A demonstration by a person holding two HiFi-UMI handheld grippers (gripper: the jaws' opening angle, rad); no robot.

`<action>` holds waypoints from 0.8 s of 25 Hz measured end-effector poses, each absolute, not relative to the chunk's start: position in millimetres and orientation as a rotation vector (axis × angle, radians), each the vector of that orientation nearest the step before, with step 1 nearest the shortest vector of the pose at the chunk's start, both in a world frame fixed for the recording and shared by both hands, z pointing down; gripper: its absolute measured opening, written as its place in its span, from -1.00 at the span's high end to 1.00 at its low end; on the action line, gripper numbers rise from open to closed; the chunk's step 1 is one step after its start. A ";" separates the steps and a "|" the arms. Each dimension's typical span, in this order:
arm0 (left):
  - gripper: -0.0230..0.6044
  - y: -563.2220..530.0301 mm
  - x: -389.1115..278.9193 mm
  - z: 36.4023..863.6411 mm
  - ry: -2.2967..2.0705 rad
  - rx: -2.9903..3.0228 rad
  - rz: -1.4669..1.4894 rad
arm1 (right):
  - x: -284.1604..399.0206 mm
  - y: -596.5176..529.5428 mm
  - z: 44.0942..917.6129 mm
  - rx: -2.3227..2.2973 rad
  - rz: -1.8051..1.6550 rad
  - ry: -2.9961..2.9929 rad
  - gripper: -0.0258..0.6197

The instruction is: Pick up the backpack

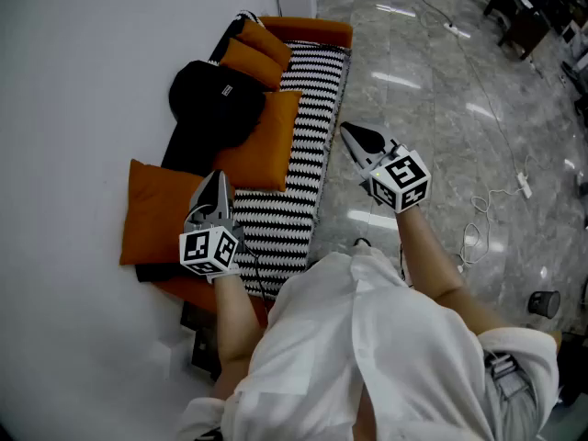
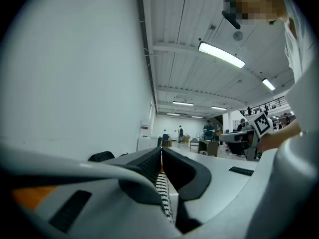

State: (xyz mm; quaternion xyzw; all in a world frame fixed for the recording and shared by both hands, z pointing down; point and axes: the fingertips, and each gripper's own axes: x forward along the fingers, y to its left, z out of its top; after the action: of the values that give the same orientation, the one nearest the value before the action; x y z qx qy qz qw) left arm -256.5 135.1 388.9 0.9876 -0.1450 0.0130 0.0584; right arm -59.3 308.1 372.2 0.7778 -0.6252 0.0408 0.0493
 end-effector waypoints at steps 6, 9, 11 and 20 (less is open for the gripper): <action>0.85 142.1 -248.7 383.7 -0.434 2.998 0.030 | -51.5 314.4 369.5 2.359 0.118 -1.910 0.87; 0.85 146.6 -242.9 383.1 -0.429 2.996 0.032 | -45.7 318.1 369.4 2.354 0.118 -1.920 0.87; 0.85 150.2 -238.6 382.3 -0.428 2.993 0.030 | -41.7 320.5 370.2 2.341 0.119 -1.938 0.87; 0.84 177.2 -206.7 375.8 -0.464 2.984 0.019 | -12.4 344.1 377.7 2.228 0.105 -2.004 0.86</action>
State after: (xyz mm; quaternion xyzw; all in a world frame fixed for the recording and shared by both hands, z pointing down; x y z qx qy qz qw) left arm -206.7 177.2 375.8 0.9863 -0.1533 0.0062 0.0606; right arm -12.4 344.1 377.7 0.7411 -0.6666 0.0351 0.0712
